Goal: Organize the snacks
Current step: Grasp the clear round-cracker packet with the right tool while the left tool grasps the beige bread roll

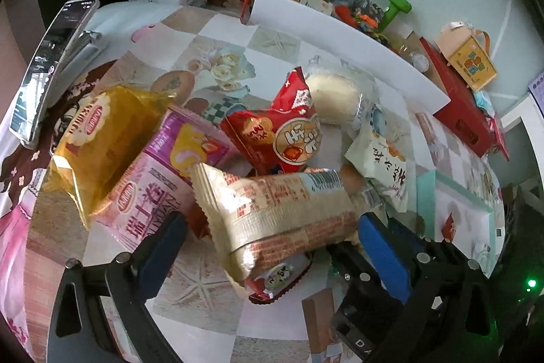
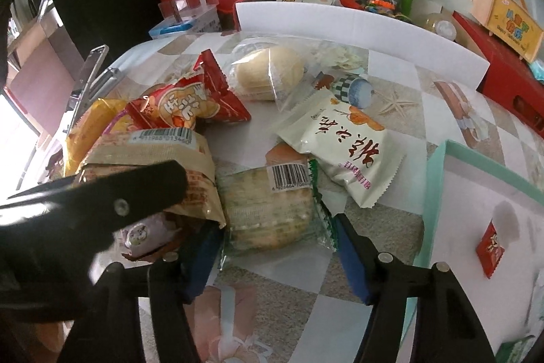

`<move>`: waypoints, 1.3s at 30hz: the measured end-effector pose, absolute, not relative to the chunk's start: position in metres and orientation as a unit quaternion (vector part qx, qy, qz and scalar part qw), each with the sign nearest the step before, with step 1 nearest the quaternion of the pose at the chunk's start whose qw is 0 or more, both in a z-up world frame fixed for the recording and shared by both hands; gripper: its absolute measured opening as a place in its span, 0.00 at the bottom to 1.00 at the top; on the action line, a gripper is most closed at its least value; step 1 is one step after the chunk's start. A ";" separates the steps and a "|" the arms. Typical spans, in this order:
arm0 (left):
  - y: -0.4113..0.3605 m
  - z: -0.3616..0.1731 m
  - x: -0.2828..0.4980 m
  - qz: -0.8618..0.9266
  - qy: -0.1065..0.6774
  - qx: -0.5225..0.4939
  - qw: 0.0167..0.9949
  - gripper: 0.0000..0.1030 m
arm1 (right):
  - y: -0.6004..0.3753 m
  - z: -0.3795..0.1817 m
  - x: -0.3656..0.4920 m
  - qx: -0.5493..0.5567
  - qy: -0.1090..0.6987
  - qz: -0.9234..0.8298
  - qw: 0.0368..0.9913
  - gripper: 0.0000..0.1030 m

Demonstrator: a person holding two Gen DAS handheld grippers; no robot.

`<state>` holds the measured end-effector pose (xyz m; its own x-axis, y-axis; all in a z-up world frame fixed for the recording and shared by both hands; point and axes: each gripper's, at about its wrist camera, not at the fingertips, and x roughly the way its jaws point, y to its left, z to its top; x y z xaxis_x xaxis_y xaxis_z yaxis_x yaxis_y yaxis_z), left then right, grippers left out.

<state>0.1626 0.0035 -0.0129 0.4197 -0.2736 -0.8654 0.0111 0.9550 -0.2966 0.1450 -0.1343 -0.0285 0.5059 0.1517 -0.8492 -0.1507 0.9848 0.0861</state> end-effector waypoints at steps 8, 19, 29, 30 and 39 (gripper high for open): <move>0.005 0.001 0.159 -0.076 0.523 -0.115 0.841 0.97 | -0.137 -0.027 0.143 0.006 0.490 0.090 0.867 0.61; -0.014 0.003 0.163 -0.079 0.513 -0.091 0.850 0.96 | -0.142 -0.026 0.132 0.022 0.495 0.100 0.863 0.58; -0.024 -0.013 0.165 -0.057 0.526 -0.060 0.846 0.96 | -0.140 -0.025 0.120 0.024 0.500 0.112 0.859 0.58; -0.023 -0.013 0.165 -0.053 0.526 -0.059 0.847 0.96 | -0.140 -0.025 0.119 0.025 0.500 0.112 0.858 0.58; -0.015 -0.011 0.163 -0.045 0.520 -0.065 0.851 0.81 | -0.142 -0.024 0.119 0.028 0.501 0.112 0.858 0.58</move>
<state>0.1633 -0.0146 -0.0109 0.4556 -0.1448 -0.8783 0.0096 0.9874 -0.1578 0.1187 -0.1420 -0.0241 0.4735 0.2211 -0.8526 -0.1644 0.9732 0.1611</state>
